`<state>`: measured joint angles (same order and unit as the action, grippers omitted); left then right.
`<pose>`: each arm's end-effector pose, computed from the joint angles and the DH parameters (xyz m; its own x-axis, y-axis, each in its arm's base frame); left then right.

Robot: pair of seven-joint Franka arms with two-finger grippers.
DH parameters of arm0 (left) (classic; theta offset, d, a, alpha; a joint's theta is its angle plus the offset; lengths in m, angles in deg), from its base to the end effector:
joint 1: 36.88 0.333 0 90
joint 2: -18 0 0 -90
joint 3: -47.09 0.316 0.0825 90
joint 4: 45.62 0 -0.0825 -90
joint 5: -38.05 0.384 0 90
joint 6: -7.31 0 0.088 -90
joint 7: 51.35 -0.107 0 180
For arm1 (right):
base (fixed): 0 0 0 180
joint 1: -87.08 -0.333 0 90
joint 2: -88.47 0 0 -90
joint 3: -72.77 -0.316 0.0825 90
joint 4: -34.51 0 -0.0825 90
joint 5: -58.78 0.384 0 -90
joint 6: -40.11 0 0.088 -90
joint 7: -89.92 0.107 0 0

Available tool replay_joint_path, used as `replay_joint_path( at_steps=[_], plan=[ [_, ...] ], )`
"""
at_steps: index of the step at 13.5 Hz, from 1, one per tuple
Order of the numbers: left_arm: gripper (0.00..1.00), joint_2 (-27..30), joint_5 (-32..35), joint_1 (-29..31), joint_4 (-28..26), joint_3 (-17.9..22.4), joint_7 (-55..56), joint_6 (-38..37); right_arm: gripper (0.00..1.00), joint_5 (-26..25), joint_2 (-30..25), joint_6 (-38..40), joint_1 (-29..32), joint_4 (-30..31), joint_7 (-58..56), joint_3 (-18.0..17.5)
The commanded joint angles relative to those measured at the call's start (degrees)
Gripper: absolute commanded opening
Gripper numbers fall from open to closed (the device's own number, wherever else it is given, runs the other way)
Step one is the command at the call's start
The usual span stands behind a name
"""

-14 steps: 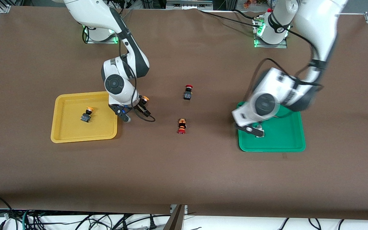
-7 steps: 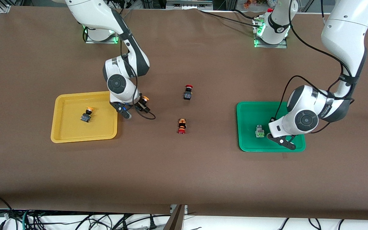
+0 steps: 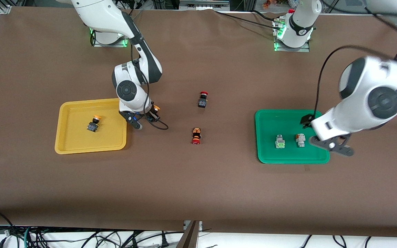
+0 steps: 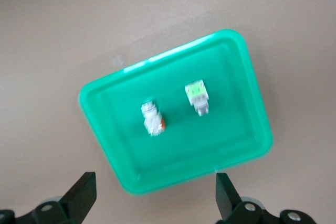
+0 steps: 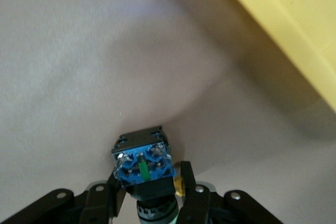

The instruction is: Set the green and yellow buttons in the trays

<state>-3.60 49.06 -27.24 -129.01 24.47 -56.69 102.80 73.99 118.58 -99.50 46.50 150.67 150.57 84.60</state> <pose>0.6459 -0.0923 0.4718 0.9355 -0.3243 -0.1401 -0.3317 -0.9429 -0.0320 0.5154 0.2838 0.1812 0.7294 -0.6780 -0.0909 -0.6751 -0.7349 0.0643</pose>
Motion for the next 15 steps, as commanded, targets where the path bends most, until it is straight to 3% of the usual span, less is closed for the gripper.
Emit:
replay_joint_path(
  at_steps=[1, 4, 5, 8, 11, 12, 13, 15],
  plan=[
    [1.0, 7.4, -3.18, -0.06, 1.67, 1.0, 0.33, -4.0, 0.0, -0.44, -1.71, 8.88, 0.06, -2.93, -4.28, 5.71],
    [1.0, 18.57, -11.52, -9.95, -4.66, 17.91, 0.51, -3.82, 0.0, -0.45, -2.07, 19.81, 0.06, -5.94, -15.88, 15.29],
    [1.0, 20.61, -11.54, -10.6, -7.2, 19.53, 0.33, -3.73, 0.0, -0.28, -2.07, 20.08, 0.15, -5.85, -18.78, 16.97],
    [1.0, 25.1, -9.88, -10.52, -12.22, 19.37, 0.07, -3.91, 0.0, -0.1, -1.19, 19.47, 1.98, -5.24, -24.51, 18.75],
    [1.0, 23.8, -9.6, -10.52, -11.01, 19.11, -0.02, -5.4, 0.01, 0.52, 3.45, 13.95, 2.88, -4.97, -27.08, 18.4],
    [1.0, 23.53, -9.6, -10.43, -10.66, 19.11, -0.02, -5.49, 0.27, 0.78, 4.17, 13.32, 2.7, -5.23, -26.9, 18.31],
    [1.0, 23.35, -9.69, -10.43, -10.57, 19.2, -0.02, -5.49, 0.95, 1.56, 4.09, 13.58, 2.44, -5.5, -26.9, 18.31],
    [1.0, 23.09, -9.69, -10.43, -10.13, 19.2, 0.16, -5.49, 1.0, 1.66, 1.9, 15.59, 1.82, -6.89, -27.6, 18.39]
  ],
)
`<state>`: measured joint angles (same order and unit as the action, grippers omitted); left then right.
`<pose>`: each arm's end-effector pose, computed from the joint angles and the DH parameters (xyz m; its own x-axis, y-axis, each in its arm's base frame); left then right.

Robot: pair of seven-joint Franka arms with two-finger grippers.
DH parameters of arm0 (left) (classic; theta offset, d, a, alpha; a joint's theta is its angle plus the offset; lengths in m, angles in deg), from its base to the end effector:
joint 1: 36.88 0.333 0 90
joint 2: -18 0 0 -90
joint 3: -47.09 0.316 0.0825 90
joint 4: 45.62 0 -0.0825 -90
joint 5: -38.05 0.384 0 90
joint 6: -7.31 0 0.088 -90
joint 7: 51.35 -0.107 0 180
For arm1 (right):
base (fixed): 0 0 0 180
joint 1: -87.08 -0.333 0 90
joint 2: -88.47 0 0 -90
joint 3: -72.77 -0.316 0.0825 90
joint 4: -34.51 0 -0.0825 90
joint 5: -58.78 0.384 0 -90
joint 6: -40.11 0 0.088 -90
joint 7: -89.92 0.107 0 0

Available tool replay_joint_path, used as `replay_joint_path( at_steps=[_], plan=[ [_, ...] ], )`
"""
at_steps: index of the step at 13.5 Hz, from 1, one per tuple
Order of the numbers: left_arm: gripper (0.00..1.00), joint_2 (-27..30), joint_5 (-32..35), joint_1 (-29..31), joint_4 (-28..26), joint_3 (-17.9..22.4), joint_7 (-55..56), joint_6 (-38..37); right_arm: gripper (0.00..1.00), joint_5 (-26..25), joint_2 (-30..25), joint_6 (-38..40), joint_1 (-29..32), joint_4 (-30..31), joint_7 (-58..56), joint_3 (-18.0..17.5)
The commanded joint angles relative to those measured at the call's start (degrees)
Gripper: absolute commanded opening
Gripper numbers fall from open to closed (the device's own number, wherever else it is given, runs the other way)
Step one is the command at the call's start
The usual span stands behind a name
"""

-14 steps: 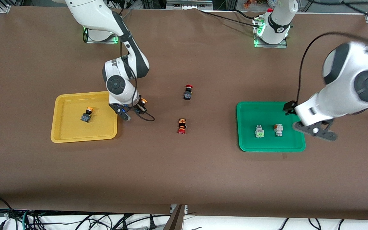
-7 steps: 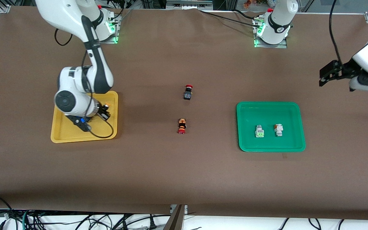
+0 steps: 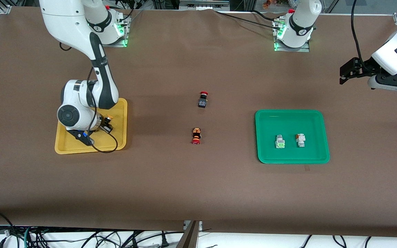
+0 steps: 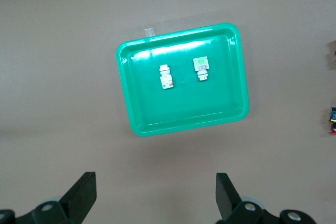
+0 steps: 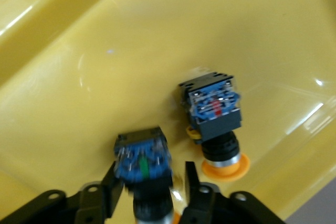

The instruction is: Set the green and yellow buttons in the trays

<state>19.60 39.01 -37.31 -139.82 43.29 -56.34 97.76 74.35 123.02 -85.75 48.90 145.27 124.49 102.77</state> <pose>0.5435 -0.0389 0.6059 0.9863 -0.1602 -0.0391 -0.1609 -0.9869 -0.0152 0.5853 0.0991 0.1899 0.8069 -0.5777 -0.1234 -0.5448 -0.8085 0.2225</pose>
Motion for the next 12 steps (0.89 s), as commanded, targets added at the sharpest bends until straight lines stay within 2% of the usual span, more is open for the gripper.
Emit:
replay_joint_path(
  at_steps=[1, 5, 7, 10, 12],
  plan=[
    [1.0, -0.2, 0.36, -0.37, 0.68, 0.37, -0.1, -0.45, 1.0, 1.3, -3.51, 6.2, -0.58, -3.6, -1.88, 0.49],
    [1.0, -0.2, 0.36, -0.28, 0.68, 0.81, -0.19, -0.45, 1.0, 0.77, -5.71, 26.52, -0.23, -18.28, -2.83, 3.83],
    [1.0, -0.38, 0.36, -0.28, 0.77, 0.81, -0.19, -0.45, 1.0, -0.19, -10.26, 29.0, -0.4, -19.18, -6.35, 5.14],
    [1.0, -0.38, 0.36, -0.28, 0.77, 0.72, -0.36, -0.45, 1.0, -5.99, -19.93, 31.64, -0.31, -19.18, -12.67, 4.98],
    [1.0, -0.38, 0.36, -0.28, 0.77, 0.81, -0.28, -0.54, 1.0, -7.13, -23.02, 33.23, -0.31, -19.18, -17.15, 5.59]
  ],
)
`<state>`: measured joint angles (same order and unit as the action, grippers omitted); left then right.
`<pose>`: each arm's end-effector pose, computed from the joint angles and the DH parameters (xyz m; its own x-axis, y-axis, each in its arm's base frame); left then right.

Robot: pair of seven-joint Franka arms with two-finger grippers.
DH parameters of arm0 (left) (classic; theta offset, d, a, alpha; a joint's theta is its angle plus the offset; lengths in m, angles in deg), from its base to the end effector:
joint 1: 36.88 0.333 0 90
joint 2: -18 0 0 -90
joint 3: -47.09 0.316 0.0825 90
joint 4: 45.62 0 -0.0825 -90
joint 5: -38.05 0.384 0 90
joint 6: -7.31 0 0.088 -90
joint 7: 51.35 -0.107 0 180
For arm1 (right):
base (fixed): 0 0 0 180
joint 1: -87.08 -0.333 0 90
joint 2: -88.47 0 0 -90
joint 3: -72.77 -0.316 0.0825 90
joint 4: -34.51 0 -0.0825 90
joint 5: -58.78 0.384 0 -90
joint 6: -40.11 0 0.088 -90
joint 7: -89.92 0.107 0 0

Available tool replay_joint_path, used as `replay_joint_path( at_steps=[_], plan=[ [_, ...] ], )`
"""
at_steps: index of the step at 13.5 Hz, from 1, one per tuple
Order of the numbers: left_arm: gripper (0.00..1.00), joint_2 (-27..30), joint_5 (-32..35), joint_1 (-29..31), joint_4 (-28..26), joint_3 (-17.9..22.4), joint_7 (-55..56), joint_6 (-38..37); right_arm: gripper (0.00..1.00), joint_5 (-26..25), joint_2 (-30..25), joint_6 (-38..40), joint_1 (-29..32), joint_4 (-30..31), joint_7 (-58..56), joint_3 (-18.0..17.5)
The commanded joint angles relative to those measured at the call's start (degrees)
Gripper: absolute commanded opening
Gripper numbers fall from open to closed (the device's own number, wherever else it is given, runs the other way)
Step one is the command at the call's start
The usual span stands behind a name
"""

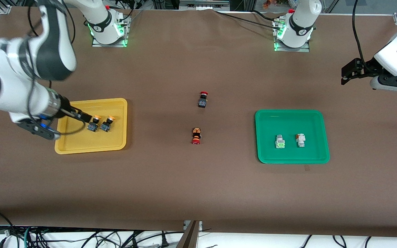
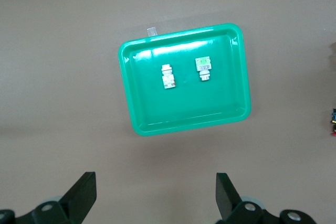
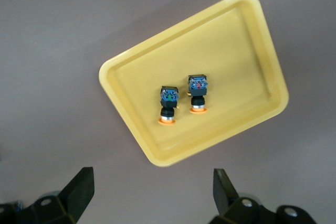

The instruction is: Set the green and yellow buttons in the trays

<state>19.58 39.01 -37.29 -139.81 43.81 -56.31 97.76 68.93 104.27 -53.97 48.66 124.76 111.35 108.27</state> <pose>0.5440 -0.0337 0.6058 0.9879 -0.1504 -0.0392 -0.1511 -0.9884 -0.0150 0.6098 0.0857 0.4919 0.9295 -0.3368 -0.1502 -0.3340 -0.9415 0.0442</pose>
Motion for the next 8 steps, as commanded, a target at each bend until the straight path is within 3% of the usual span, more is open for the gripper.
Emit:
replay_joint_path(
  at_steps=[1, 4, 5, 8],
  plan=[
    [1.0, -0.44, 0.36, -0.21, 0.76, 0.38, -0.22, -0.54, 1.0, -1.98, -4.9, 1.54, -0.08, 1.33, -4.55, 0.53],
    [1.0, -0.44, 0.36, -0.21, 0.76, 0.38, -0.13, -0.54, 1.0, -4.52, -5.6, 2.67, 0.97, 1.07, -5.61, 0.45],
    [1.0, -0.44, 0.36, -0.21, 0.76, 0.38, -0.13, -0.54, 1.0, -5.14, -5.87, 4.51, 5.15, 0.89, -8.66, -1.82],
    [1.0, -0.44, 0.36, -0.21, 0.76, 0.38, -0.22, -0.54, 1.0, -6.54, -7.35, 8.39, 26.22, -1.83, -17.91, -21.98]
  ],
)
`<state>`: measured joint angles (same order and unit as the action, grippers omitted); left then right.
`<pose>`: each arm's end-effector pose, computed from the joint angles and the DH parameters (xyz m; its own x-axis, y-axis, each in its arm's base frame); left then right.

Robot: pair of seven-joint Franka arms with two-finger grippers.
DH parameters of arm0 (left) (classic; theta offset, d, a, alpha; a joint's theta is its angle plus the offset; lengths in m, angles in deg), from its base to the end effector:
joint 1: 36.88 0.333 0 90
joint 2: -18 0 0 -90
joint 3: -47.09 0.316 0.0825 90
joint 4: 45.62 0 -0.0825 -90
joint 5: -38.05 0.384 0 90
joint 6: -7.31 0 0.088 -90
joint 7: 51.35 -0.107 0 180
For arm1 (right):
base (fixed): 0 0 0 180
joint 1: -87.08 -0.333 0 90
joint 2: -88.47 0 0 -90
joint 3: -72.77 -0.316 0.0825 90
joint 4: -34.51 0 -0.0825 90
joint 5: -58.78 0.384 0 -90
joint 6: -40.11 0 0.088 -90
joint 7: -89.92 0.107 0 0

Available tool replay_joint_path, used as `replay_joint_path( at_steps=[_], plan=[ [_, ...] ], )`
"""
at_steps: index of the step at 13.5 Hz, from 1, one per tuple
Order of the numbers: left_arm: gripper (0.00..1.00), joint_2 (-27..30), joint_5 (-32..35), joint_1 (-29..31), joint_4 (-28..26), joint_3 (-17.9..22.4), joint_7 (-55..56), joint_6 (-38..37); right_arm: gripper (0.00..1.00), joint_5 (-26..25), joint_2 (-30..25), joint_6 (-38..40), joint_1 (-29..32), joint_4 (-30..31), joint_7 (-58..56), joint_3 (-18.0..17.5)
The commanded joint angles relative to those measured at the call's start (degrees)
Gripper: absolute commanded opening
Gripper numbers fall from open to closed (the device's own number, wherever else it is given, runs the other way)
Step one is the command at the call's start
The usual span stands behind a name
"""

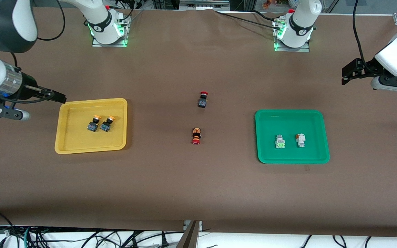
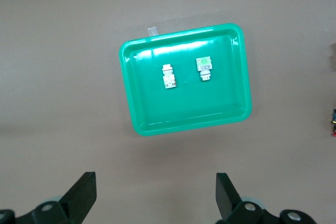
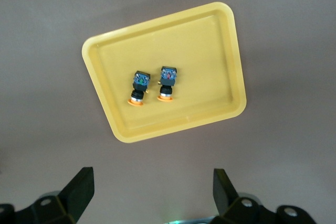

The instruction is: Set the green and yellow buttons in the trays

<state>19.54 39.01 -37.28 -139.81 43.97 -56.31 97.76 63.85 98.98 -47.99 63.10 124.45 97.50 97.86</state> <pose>0.5443 -0.0321 0.6055 0.9883 -0.1475 -0.0399 -0.1481 -0.9889 -0.0148 0.5916 0.0171 0.5259 0.9679 -0.1566 -0.1964 -0.1565 -0.9875 0.0162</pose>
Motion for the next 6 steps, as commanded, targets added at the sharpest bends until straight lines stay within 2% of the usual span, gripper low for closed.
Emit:
replay_joint_path(
  at_steps=[1, 2, 3, 6],
  plan=[
    [1.0, -0.4, 0.36, -0.22, 0.76, 0.22, -0.4, -0.54, 1.0, -4.17, -3.47, 2.24, 18.2, -0.74, -4.76, -19.04],
    [1.0, -0.4, 0.36, -0.22, 0.76, 0.22, -0.57, -0.54, 1.0, -5.76, -4.52, 1.28, 23.31, 1.45, -5.03, -25.12],
    [1.0, -0.49, 0.36, -0.22, 0.76, 0.22, -0.57, -0.54, 1.0, -6.13, -6.54, -0.64, 24.75, 4.78, -5.3, -26.84],
    [1.0, -0.58, 0.36, -0.22, 0.76, 0.22, -0.66, -0.54, 1.0, -6.31, -7.43, -0.84, 24.77, 6.04, -7.06, -26.77]
  ],
)
